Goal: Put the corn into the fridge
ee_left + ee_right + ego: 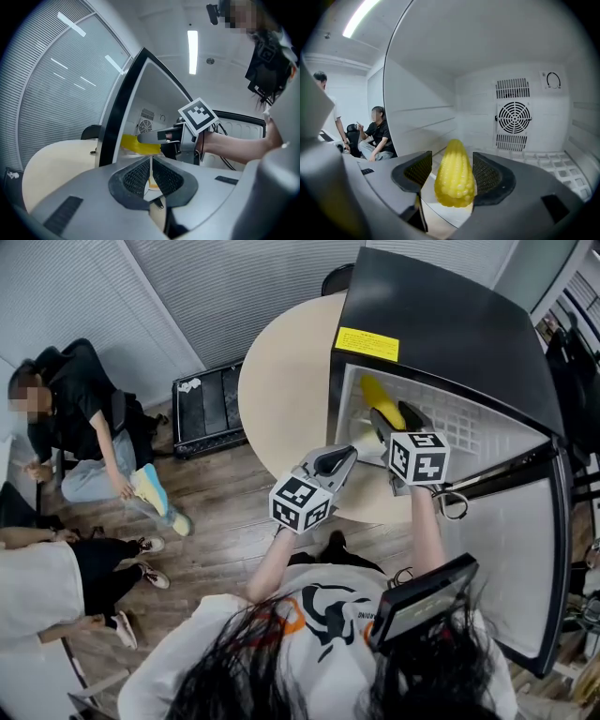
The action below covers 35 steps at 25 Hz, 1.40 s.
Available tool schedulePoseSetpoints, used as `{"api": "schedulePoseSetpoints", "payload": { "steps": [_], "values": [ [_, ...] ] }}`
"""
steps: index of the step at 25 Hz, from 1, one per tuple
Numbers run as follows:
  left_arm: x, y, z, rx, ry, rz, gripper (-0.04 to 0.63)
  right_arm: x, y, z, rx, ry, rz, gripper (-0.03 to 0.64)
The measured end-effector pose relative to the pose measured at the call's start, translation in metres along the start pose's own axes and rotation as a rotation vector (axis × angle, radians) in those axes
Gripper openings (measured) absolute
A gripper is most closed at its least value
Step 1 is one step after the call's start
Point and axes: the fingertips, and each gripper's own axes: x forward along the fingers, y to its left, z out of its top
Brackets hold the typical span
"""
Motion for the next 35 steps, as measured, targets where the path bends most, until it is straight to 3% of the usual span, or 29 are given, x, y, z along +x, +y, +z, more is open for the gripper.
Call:
{"api": "schedulePoseSetpoints", "payload": {
  "steps": [4,11,17,25,35],
  "values": [
    [-0.006,-0.004,0.000,0.005,0.004,-0.007,0.012,-0.019,0.009,0.011,-0.008,-0.060,-0.002,0.262],
    [-0.024,-0.008,-0.001,0.018,0.013,-0.018,0.012,-0.049,0.039,0.021,0.101,-0.161,0.057,0.262],
    [-0.043,-0.016,-0.005,0.023,0.020,-0.040,0.012,-0.069,0.065,0.004,0.197,-0.197,0.077,0.260],
    [-0.075,-0.036,-0.016,0.039,0.044,-0.088,0.012,-0.098,0.091,-0.025,0.281,-0.222,0.030,0.163],
    [-0.113,-0.068,-0.040,0.045,0.066,-0.141,0.012,-0.133,0.135,-0.072,0.352,-0.204,0.014,0.091]
  ]
}}
